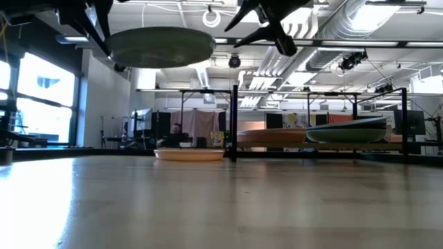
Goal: Place and stack plates onto a shelf
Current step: Stack the light blue plate on top of the light brown plate
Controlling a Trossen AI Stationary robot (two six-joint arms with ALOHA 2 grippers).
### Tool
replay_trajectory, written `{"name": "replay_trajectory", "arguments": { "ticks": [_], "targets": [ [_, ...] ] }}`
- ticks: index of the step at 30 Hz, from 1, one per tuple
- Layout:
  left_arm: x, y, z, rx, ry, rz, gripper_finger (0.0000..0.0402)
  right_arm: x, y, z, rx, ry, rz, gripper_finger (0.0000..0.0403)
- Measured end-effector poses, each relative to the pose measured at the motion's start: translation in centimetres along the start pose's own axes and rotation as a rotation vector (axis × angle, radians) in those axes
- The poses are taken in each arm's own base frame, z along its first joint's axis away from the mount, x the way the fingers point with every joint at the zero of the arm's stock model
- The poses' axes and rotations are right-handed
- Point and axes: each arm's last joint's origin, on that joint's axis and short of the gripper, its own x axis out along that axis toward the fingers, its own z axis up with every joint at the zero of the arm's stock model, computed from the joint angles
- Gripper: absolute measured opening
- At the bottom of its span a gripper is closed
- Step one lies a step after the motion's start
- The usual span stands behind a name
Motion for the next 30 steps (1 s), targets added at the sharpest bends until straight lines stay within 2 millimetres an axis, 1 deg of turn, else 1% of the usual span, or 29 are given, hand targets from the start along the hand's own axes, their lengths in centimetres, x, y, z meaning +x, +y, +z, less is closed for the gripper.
{"name": "replay_trajectory", "arguments": {
  "ticks": [6,11,14,18,22,26,30],
  "targets": [
    [0.2,0.2,0.0,0.060,0.042,0.043,0.0005,0.1,-0.3,1.1,-0.037,-0.045,0.004,0.0133],
    [0.6,0.6,-0.4,0.109,0.064,0.037,0.0005,0.1,-0.6,1.6,-0.057,-0.060,-0.006,0.0133],
    [0.9,1.0,-0.7,0.110,0.078,0.034,0.0005,0.5,-0.8,1.5,-0.086,-0.055,-0.025,0.0133],
    [1.3,1.5,-1.2,0.130,0.097,0.029,0.0005,1.4,-1.4,1.1,-0.099,-0.027,-0.064,0.0133],
    [1.9,1.9,-1.5,0.119,0.118,0.011,0.0005,1.6,-1.4,1.1,-0.090,-0.038,-0.071,0.0133],
    [2.7,2.2,-1.5,0.131,0.137,-0.008,0.0005,1.6,-1.5,1.1,-0.083,-0.044,-0.078,0.0133],
    [3.3,2.9,-1.2,0.091,0.139,0.041,0.0005,2.3,-1.9,0.8,-0.087,-0.030,-0.106,0.0133]
  ]
}}
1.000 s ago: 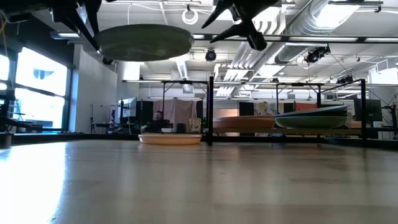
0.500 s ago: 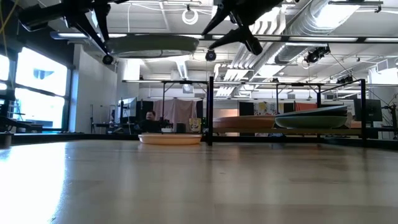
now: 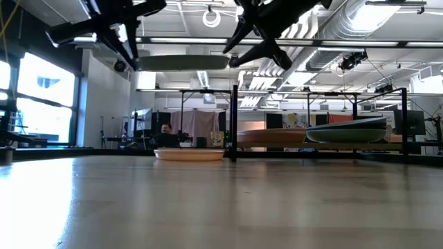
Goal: Place and stack plates onto a shelf
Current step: Stack the light blue plate on top of the light brown plate
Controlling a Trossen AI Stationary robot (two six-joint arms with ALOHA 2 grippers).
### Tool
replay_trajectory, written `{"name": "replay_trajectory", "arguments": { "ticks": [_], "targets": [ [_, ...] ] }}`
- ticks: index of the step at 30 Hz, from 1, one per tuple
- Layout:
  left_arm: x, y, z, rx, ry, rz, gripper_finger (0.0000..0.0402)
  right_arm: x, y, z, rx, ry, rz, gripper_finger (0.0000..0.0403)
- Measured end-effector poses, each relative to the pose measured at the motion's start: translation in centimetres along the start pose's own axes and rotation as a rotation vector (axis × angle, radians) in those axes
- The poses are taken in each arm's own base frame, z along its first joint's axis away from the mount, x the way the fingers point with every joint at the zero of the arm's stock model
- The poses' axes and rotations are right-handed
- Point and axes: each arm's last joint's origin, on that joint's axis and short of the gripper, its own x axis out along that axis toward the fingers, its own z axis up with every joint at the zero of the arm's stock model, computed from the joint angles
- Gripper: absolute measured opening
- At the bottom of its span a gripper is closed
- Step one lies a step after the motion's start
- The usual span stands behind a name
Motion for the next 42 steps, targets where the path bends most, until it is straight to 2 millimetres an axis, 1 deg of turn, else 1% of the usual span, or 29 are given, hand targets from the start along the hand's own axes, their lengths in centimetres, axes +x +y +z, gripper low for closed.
{"name": "replay_trajectory", "arguments": {
  "ticks": [3,7,9,12,16,18,22,26,31,36,42],
  "targets": [
    [0.3,0.5,0.3,-0.023,-0.010,0.037,0.0005,0.4,-0.3,-0.3,-0.005,0.017,-0.024,0.0133],
    [0.5,0.7,0.2,-0.009,-0.008,0.042,0.0005,0.4,-0.4,-0.3,-0.008,0.016,-0.048,0.0133],
    [0.7,0.8,0.2,-0.003,-0.004,0.039,0.0005,0.4,-0.4,-0.3,-0.004,0.015,-0.049,0.0125],
    [0.7,0.9,0.2,-0.013,-0.011,0.045,0.0005,0.4,-0.4,-0.3,-0.004,0.014,-0.049,0.0096],
    [0.7,1.1,0.4,-0.035,-0.029,0.057,0.0005,0.4,-0.5,-0.3,-0.001,0.011,-0.052,0.0030],
    [0.7,1.2,0.5,-0.038,-0.050,0.059,0.0006,0.5,-0.5,-0.3,0.000,0.007,-0.057,0.0009],
    [0.6,1.3,0.7,-0.076,-0.086,0.058,0.0006,0.4,-0.5,-0.3,0.026,0.011,-0.058,0.0016],
    [0.6,1.4,0.8,-0.179,-0.099,0.060,0.0006,0.4,-0.5,-0.3,0.030,0.008,-0.059,0.0004],
    [0.6,1.4,0.9,-0.263,-0.125,0.038,0.0012,0.5,-0.5,-0.3,0.041,0.013,-0.054,0.0005],
    [0.6,1.4,1.0,-0.379,-0.153,0.012,0.0036,0.5,-0.5,-0.4,0.040,0.019,-0.051,0.0002],
    [0.6,1.4,1.0,-0.404,-0.162,0.002,0.0079,0.5,-0.5,-0.4,0.039,0.019,-0.048,0.0002]
  ]
}}
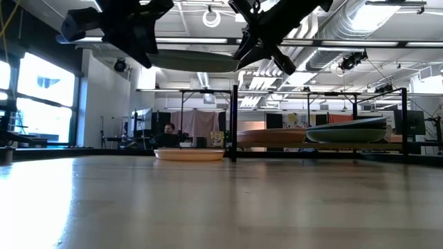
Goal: Place and stack plates onto a shelf
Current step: Stack the light blue plate on top of the light brown plate
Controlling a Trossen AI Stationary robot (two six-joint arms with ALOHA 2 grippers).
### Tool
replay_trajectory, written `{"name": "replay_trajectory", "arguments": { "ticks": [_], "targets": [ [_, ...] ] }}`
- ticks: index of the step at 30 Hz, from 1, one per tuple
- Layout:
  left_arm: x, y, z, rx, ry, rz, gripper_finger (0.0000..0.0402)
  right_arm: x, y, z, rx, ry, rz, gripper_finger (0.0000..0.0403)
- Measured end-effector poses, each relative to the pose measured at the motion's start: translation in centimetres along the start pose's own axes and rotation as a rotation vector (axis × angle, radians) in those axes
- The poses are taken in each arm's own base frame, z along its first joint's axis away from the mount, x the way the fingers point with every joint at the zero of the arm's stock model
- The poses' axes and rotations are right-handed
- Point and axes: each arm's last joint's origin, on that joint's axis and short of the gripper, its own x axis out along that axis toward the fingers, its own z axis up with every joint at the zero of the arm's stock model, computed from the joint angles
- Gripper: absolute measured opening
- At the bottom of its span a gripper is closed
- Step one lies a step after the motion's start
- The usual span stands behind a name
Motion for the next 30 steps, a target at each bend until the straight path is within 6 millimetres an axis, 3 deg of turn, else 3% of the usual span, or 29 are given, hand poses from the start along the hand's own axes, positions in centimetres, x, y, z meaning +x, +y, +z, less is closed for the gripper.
{"name": "replay_trajectory", "arguments": {
  "ticks": [10,21,30],
  "targets": [
    [-0.6,-0.4,0.3,-0.262,-0.002,0.043,0.0133,-0.1,-0.7,1.0,0.003,0.011,-0.003,0.0002],
    [-1.6,-1.3,0.8,-0.296,0.035,0.249,0.0134,-1.6,-2.3,3.0,0.015,0.006,-0.043,0.0001],
    [-1.9,-0.7,1.0,-0.330,0.064,0.456,0.0133,-3.2,-3.8,5.5,-0.008,-0.018,-0.033,0.0001]
  ]
}}
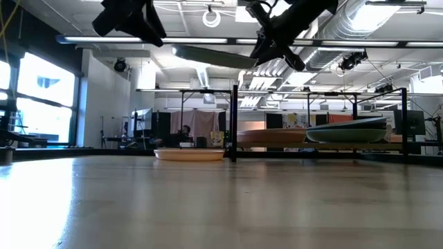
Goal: Place and stack plates onto a shelf
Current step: Stack the light blue plate on top of the light brown plate
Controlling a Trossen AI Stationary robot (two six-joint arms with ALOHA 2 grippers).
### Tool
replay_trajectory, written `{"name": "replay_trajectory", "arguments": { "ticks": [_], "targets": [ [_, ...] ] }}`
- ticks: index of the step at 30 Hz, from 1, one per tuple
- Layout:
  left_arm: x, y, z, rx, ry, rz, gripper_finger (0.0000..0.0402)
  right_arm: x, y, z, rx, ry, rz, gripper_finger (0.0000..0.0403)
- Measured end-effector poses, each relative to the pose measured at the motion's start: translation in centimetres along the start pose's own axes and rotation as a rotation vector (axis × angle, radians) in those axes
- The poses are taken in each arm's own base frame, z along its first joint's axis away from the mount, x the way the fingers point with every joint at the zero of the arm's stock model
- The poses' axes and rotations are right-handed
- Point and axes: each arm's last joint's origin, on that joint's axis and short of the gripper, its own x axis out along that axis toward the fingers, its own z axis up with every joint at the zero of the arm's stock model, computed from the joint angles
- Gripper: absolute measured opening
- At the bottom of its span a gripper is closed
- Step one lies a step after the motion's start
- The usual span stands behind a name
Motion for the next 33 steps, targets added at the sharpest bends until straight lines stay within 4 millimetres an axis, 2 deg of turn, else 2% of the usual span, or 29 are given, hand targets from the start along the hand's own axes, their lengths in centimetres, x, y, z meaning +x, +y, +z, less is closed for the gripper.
{"name": "replay_trajectory", "arguments": {
  "ticks": [6,13,18,25,33],
  "targets": [
    [0.4,0.3,0.0,-0.087,0.015,0.028,0.0133,-2.9,-2.1,2.7,0.002,-0.064,-0.006,0.0001],
    [1.1,0.8,-0.2,-0.227,0.037,0.043,0.0133,-5.8,-5.8,5.6,0.011,-0.108,-0.061,0.0001],
    [1.6,1.2,-0.4,-0.326,0.053,0.056,0.0133,-6.9,-8.9,7.1,0.009,-0.057,-0.082,0.0002],
    [2.2,1.5,-0.5,-0.429,0.072,0.041,0.0133,-8.2,-12.6,7.8,0.042,-0.003,-0.193,0.0002],
    [3.1,2.1,-0.9,-0.456,0.102,0.042,0.0133,-7.1,-15.4,8.0,0.064,0.102,-0.284,0.0002]
  ]
}}
